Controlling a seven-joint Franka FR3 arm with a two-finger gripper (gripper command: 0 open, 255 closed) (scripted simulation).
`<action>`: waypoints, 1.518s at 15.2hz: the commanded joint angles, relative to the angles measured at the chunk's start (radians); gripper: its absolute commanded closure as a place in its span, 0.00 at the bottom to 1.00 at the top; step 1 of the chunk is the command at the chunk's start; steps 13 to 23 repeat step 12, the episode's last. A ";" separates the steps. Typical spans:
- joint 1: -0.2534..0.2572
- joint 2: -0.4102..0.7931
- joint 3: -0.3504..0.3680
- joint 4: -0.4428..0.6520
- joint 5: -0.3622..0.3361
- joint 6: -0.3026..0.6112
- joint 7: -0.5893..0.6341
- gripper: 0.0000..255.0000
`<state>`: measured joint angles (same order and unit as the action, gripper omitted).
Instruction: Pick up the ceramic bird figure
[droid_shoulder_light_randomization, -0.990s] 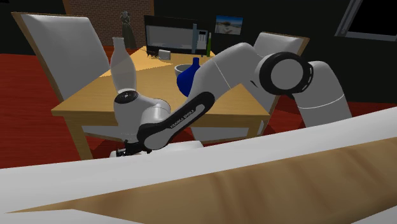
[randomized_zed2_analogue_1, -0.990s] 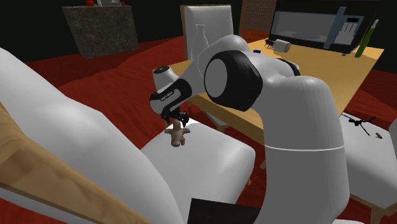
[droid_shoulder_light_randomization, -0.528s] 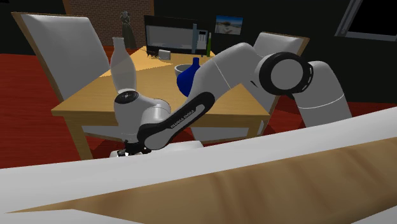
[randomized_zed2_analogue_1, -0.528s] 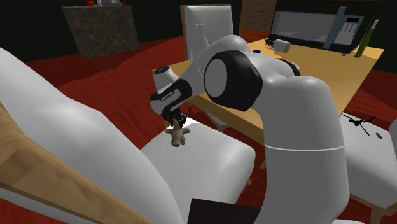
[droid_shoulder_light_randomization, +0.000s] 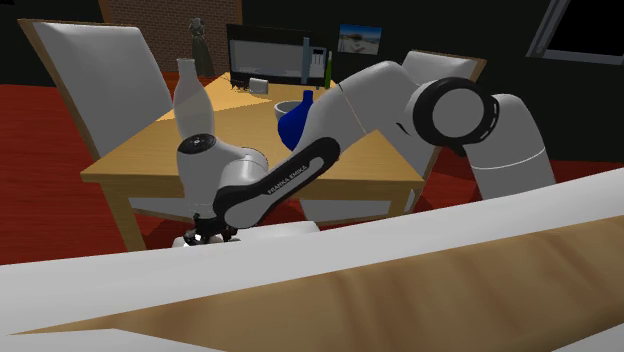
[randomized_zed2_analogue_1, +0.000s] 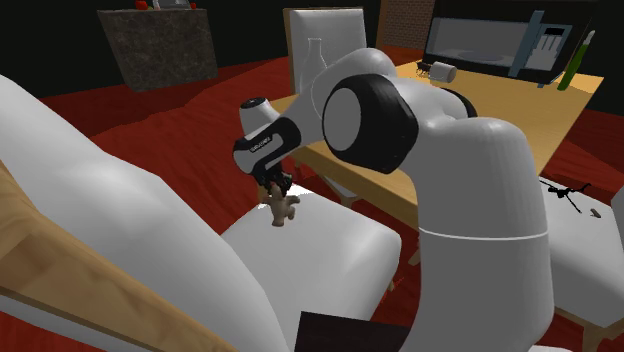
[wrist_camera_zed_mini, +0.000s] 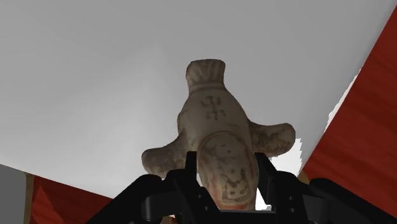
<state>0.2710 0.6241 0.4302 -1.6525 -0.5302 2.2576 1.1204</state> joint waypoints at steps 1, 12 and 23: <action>-0.004 -0.016 0.007 0.005 0.011 -0.019 -0.009 1.00; -0.018 -0.078 0.034 0.033 0.053 -0.102 -0.047 1.00; -0.018 -0.078 0.034 0.033 0.053 -0.102 -0.047 1.00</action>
